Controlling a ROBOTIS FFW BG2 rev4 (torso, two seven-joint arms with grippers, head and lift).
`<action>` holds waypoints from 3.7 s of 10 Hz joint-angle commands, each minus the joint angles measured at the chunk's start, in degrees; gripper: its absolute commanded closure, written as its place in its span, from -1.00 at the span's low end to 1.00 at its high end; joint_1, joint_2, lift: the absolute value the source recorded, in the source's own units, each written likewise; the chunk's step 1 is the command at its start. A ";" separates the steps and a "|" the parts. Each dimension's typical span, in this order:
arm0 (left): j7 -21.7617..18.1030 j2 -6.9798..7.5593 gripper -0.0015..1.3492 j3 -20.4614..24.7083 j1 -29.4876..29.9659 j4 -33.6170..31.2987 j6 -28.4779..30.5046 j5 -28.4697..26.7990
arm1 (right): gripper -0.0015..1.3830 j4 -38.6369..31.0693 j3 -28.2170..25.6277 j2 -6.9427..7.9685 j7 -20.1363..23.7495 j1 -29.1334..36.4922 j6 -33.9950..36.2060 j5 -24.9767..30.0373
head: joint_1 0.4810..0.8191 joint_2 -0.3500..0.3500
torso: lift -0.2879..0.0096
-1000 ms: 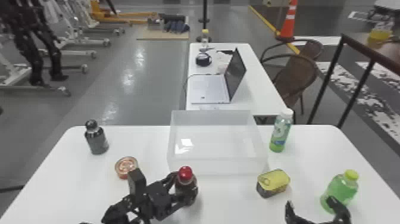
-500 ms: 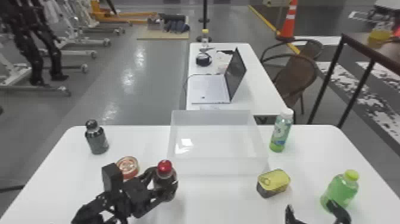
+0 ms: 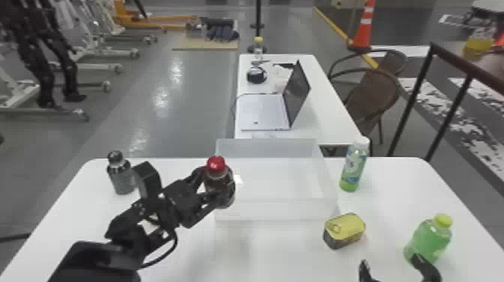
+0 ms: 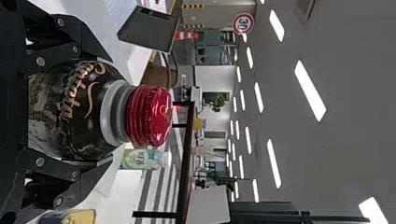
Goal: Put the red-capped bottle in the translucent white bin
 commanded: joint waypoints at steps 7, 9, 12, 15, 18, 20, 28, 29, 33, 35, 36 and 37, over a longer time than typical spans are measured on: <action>-0.02 -6.81 0.53 -9.46 -16.93 29.68 -14.05 -0.76 | -0.85 1.62 0.09 0.05 0.00 -0.79 -0.10 -0.20 | -0.60 0.00 | 0.26; 1.21 -6.81 -0.27 -8.31 -17.81 30.56 -15.19 -2.17 | -0.85 1.88 0.09 0.05 0.00 -0.79 -0.10 -0.28 | -0.60 0.00 | 0.26; 1.74 -6.73 -0.71 -7.70 -17.90 30.56 -15.89 -2.08 | -0.85 1.97 0.18 0.05 0.00 -0.79 -0.10 -0.20 | -0.60 0.00 | 0.26; 1.91 -5.15 -0.58 -6.20 -15.52 26.07 -16.68 -1.99 | -0.85 1.71 0.18 0.05 0.00 -0.62 -0.10 -0.28 | -0.60 0.00 | 0.26; 9.91 0.48 -0.58 -1.19 -0.93 9.29 -16.25 -2.08 | -0.85 1.35 0.18 0.05 0.00 -0.35 -0.10 -0.11 | -0.60 0.00 | 0.26; 16.50 0.66 -0.58 5.05 11.99 1.11 -16.07 -1.64 | -0.85 0.92 0.09 0.05 0.00 0.44 -0.10 -0.02 | -0.60 0.00 | 0.26; 24.15 -6.90 -0.58 15.50 33.70 -7.41 -17.92 -2.08 | -0.85 -3.30 -0.88 0.05 -1.23 7.73 0.08 -0.02 | -0.60 0.00 | 0.26; 24.15 -7.08 -0.58 15.59 33.96 -7.41 -18.00 -2.08 | -0.85 -3.66 -0.88 0.05 -1.85 8.17 0.08 -0.02 | -0.60 0.00 | 0.26; 24.15 -7.08 -0.58 15.42 33.96 -7.41 -17.83 -1.82 | -0.85 -3.66 -0.88 0.05 -2.20 8.61 -0.01 -0.02 | -0.60 0.00 | 0.26; 24.15 -7.08 -0.58 15.42 33.87 -7.33 -17.83 -1.73 | -0.85 -3.66 -0.88 0.05 -2.28 8.61 -0.01 -0.02 | -0.60 0.00 | 0.26; 24.15 -7.08 -0.58 15.33 33.78 -7.41 -17.83 -1.73 | -0.85 -3.66 -0.88 0.05 -2.37 8.61 0.08 -0.02 | -0.60 0.00 | 0.26; 24.15 -6.99 -0.58 15.33 33.87 -7.33 -17.74 -1.82 | -0.85 -3.66 -0.88 0.05 -2.37 8.61 0.08 -0.02 | -0.60 0.00 | 0.26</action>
